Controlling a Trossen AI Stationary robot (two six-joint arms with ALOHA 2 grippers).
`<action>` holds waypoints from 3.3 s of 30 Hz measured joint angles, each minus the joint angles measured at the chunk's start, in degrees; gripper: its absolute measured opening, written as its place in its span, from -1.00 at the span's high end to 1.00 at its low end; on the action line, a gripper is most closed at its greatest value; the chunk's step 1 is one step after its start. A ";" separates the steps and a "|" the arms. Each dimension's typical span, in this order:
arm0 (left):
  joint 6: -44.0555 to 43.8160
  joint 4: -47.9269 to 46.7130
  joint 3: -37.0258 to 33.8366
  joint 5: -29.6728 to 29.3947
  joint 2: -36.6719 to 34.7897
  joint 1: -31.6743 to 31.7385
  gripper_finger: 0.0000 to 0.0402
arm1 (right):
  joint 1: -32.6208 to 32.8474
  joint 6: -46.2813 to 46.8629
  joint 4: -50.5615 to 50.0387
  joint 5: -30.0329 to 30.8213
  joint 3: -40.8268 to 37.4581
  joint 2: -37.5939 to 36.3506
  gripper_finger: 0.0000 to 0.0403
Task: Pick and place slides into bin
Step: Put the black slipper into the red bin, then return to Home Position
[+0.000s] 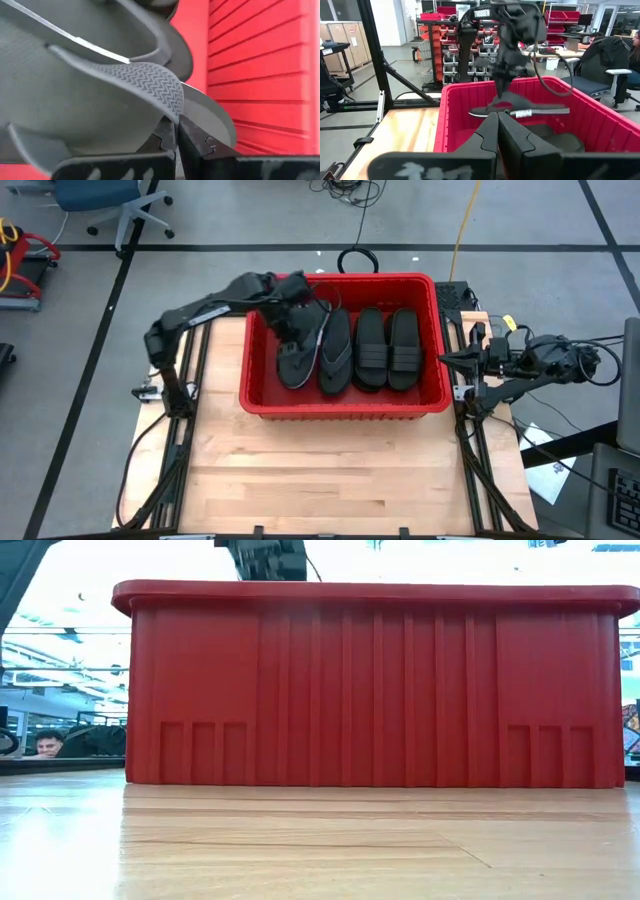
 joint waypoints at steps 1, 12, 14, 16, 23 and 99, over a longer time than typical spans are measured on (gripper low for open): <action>0.04 -0.05 0.00 0.02 0.91 0.44 1.00 | 0.00 0.30 0.00 0.02 0.00 0.00 1.00; -8.22 2.62 -6.04 0.00 3.48 3.95 1.00 | 0.02 1.94 0.00 0.02 0.00 -0.02 1.00; -8.35 2.96 -7.77 0.03 3.46 3.93 1.00 | 0.01 1.94 0.00 0.02 -0.04 0.00 1.00; -8.54 3.51 -9.80 0.02 3.46 3.94 1.00 | 0.01 1.94 0.00 0.02 -0.04 -0.01 1.00; -17.17 9.32 -16.52 0.02 3.46 4.34 1.00 | 0.01 1.95 0.01 0.02 -0.04 -0.01 1.00; -10.51 53.05 -39.31 -17.99 -36.59 -32.55 1.00 | 0.15 2.59 8.42 -9.75 -7.43 4.69 1.00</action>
